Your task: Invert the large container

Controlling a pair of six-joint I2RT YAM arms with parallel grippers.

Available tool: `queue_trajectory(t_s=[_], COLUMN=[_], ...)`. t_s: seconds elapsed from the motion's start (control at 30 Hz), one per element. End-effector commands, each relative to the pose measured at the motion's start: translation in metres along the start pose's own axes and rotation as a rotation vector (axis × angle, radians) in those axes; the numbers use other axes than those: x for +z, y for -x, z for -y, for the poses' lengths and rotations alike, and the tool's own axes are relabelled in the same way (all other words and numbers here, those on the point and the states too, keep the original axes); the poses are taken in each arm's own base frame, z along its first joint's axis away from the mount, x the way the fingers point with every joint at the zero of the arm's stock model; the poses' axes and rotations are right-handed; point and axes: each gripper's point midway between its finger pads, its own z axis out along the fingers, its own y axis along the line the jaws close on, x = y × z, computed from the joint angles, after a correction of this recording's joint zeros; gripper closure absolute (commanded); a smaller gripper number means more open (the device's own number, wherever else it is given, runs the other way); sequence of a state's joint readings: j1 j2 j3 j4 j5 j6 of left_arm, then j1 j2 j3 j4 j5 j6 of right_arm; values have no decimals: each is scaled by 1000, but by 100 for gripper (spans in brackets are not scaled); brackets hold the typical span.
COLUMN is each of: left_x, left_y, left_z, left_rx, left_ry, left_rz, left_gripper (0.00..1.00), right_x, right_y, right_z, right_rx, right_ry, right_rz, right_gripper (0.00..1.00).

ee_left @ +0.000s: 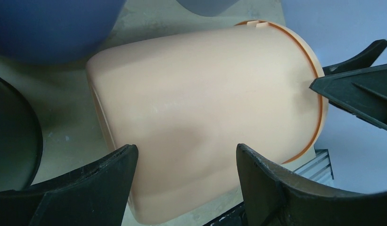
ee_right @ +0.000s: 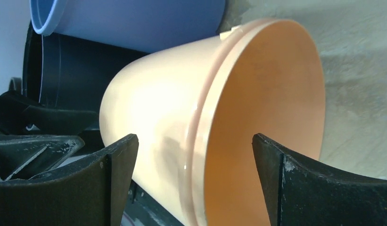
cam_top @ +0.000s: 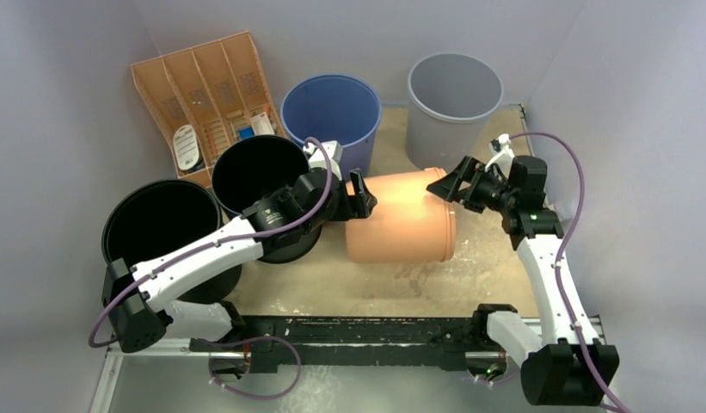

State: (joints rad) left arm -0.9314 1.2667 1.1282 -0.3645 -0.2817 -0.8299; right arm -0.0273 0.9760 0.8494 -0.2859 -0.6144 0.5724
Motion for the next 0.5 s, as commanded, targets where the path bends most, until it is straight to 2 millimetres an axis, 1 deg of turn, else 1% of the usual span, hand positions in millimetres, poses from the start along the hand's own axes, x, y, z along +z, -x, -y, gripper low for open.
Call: queue_trajectory(t_s=[0.0,0.07,0.17,0.4,0.47], left_x=[2,2,2,0,-2], left_y=[4,3,4,3,5], left_z=[8,6,5,-1,-5], left_rx=[-39,-39,-36,-24,-25], left_ry=[-42,-37,-32,-13,9], left_rz=[22,23,28,28,39], left_gripper=[24,24,24,24,24], right_x=[-12,-17,-18,-16,-16], right_y=[18,30,37,39,40], right_z=[-3,-8,-7,-2,0], right_rx=[-107,-139,-158,-183,-188], right_ry=[-62,-74,-97,-114,-127], right_rz=[23,43,54,50,55], right_gripper=[7,6,7,17,20])
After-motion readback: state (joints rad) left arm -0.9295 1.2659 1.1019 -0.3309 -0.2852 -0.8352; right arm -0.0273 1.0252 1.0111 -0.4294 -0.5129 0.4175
